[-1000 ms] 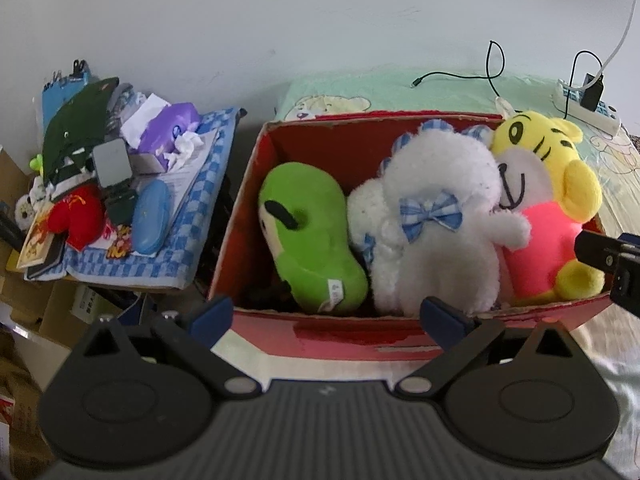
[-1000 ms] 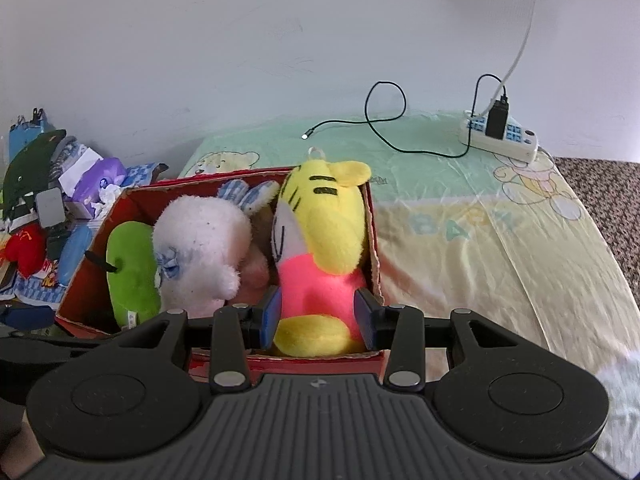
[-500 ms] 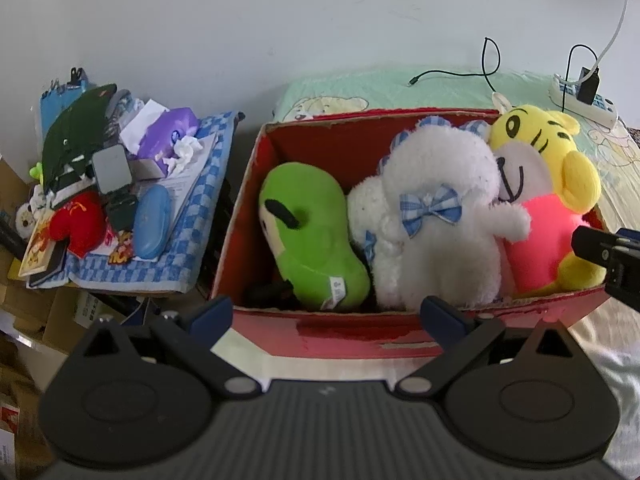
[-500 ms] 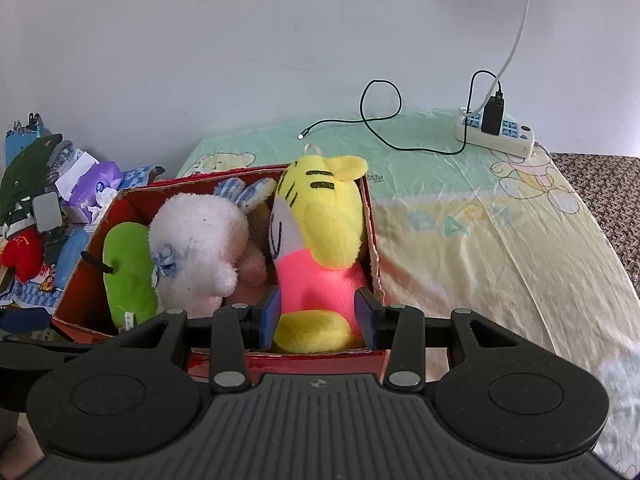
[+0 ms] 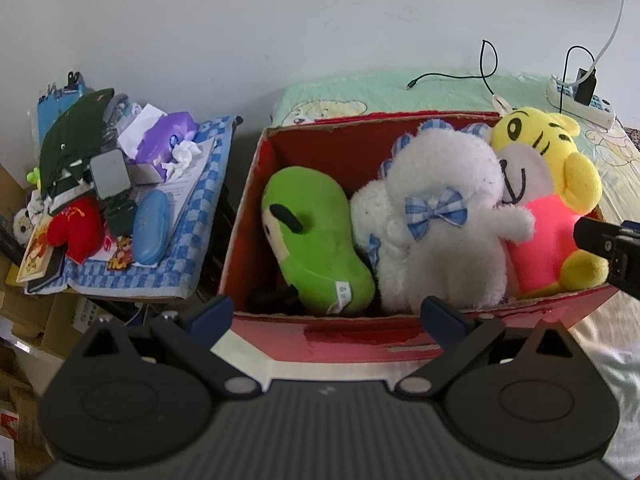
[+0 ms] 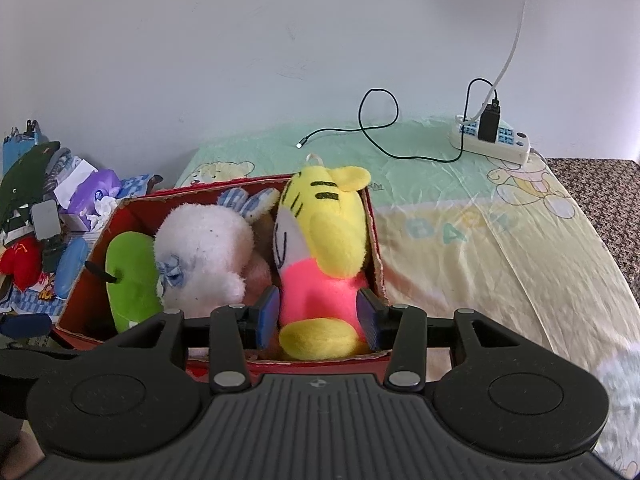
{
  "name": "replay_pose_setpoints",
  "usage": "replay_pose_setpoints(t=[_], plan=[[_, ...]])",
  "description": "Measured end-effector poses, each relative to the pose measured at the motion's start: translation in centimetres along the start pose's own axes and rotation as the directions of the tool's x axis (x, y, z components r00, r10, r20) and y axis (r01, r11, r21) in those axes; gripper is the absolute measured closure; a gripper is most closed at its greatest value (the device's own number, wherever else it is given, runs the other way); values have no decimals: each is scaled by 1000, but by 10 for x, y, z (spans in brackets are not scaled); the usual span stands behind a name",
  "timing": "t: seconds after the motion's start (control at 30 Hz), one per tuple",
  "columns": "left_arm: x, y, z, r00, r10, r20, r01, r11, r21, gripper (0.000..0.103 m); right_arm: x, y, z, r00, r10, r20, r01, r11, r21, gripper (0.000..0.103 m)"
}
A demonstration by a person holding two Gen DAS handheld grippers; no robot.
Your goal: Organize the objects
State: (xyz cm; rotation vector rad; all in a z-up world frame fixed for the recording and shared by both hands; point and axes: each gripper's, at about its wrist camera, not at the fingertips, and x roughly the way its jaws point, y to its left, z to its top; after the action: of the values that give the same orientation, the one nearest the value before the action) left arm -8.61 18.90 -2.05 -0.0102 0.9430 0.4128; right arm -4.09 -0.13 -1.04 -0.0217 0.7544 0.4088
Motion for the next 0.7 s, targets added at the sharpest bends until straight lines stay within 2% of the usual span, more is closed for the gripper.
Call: replay_pose_setpoints(t=[0.7], plan=[[4,0,1,1000,-10,5,10,1000,-1,3,1,-3,-4,1000,-16,-7,16,1000,7,58]])
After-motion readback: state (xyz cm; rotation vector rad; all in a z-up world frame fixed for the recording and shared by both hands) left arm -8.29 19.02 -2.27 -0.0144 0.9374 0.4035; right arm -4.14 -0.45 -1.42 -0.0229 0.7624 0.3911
